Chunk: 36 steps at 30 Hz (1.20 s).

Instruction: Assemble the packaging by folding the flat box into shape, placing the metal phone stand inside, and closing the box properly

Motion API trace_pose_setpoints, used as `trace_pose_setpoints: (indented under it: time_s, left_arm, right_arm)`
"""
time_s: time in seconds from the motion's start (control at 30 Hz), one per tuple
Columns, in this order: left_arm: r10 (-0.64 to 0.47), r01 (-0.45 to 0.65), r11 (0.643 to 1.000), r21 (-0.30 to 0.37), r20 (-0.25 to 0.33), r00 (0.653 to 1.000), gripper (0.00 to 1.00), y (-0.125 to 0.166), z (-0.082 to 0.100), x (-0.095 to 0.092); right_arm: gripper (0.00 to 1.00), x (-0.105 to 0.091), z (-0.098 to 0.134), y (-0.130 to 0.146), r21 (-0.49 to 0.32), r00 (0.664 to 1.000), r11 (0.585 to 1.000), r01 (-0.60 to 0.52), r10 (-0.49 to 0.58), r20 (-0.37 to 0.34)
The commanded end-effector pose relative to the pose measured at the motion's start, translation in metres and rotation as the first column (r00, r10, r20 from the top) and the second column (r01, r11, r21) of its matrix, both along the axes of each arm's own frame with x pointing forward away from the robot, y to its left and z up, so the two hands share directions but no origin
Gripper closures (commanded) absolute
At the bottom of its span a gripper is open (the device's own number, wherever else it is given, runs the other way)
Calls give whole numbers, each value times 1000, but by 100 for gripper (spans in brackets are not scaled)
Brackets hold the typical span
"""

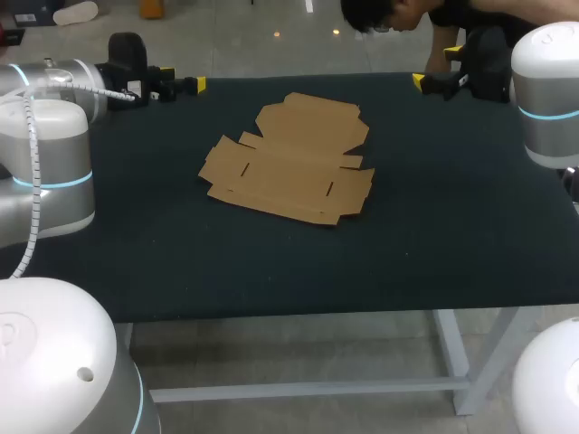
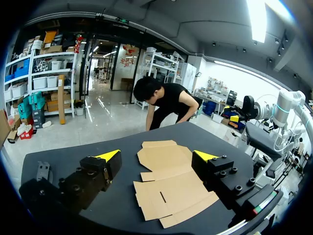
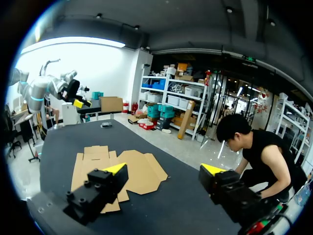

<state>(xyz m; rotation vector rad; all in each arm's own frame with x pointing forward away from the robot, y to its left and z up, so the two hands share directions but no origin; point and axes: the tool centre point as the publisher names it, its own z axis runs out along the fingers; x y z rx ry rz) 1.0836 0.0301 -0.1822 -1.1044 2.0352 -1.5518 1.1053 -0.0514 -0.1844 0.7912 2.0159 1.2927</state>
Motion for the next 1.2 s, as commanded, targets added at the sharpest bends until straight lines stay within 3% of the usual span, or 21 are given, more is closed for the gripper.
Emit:
trace_pose_setpoints:
  time_s: [0.03, 1.07, 1.13, 1.2]
  left_arm:
    - [2, -2, 1000, 0, 1, 1000, 0, 0, 0, 0]
    - [2, -2, 1000, 0, 1, 1000, 0, 0, 0, 0]
    - [48, -47, 999, 11, -52, 998, 0, -3, 2, 5]
    - [75, -75, 997, 6, -107, 991, 0, -4, 2, 4]
  right_arm:
    - [0, -1, 0, 1, -1, 1000, 1000, 2, -2, 0]
    - [0, -1, 0, 1, -1, 1000, 1000, 2, -2, 0]
    - [0, 1, 0, 0, 13, 1000, 1000, 0, 1, -24]
    - [0, 5, -3, -2, 59, 994, 998, -10, 17, -107]
